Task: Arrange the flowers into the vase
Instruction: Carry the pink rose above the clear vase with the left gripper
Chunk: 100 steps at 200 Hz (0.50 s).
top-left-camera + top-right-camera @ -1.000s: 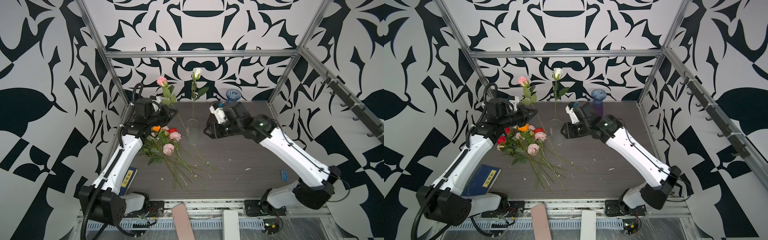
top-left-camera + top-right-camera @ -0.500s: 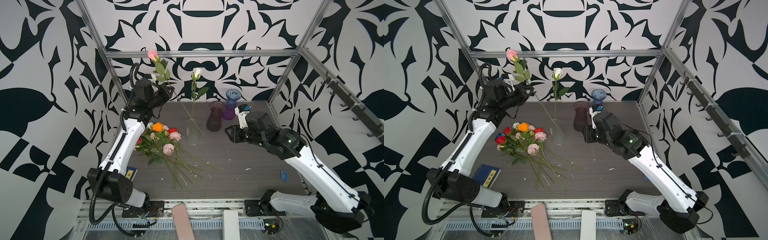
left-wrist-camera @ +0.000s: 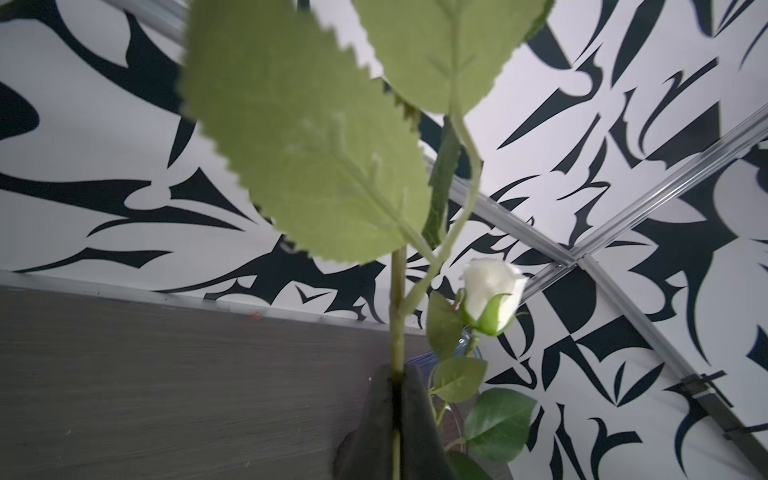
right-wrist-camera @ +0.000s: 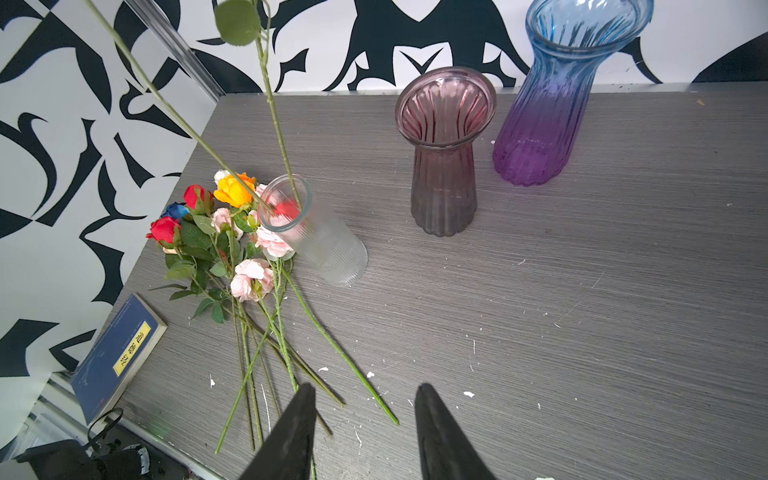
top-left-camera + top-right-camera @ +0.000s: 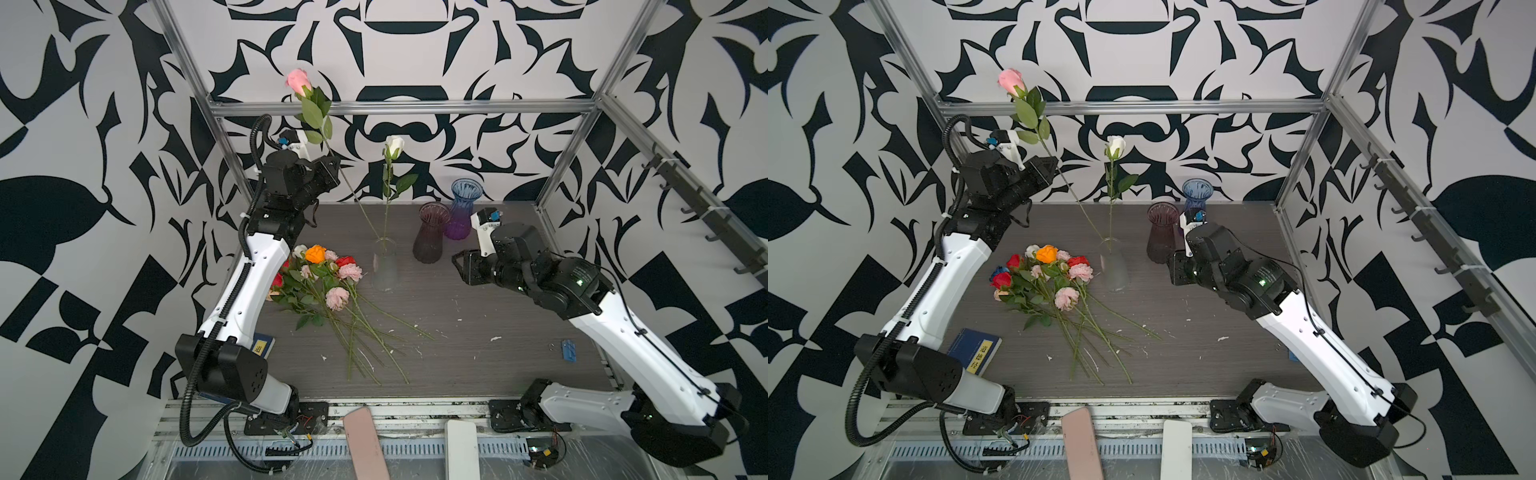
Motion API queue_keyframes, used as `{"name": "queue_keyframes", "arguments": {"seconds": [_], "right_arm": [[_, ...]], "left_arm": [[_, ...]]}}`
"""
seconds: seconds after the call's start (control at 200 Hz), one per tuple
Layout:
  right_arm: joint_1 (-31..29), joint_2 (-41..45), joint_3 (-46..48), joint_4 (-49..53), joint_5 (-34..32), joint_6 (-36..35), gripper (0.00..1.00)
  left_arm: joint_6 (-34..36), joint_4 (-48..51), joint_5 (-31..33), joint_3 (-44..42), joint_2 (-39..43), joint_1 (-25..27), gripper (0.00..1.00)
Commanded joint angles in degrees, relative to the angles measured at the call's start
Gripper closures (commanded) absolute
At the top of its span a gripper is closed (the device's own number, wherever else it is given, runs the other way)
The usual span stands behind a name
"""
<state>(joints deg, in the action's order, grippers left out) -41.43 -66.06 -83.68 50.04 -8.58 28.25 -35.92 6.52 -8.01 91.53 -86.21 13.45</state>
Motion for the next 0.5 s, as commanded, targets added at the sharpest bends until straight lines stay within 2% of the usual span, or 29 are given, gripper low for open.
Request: {"name": "queue_keyframes", "arguments": {"seconds": [0.0, 0.495], "right_arm": [[0.1, 0.2, -3.2, 0.5, 0.1, -1.2, 0.57], [0.0, -0.4, -5.9, 2.6, 1.7, -2.2, 0.57]], "left_arm": [[2.1, -5.2, 1.7, -2.6, 0.8, 0.7, 1.00], [4.1, -4.9, 2.7, -2.4, -0.8, 4.0, 1.00]]}}
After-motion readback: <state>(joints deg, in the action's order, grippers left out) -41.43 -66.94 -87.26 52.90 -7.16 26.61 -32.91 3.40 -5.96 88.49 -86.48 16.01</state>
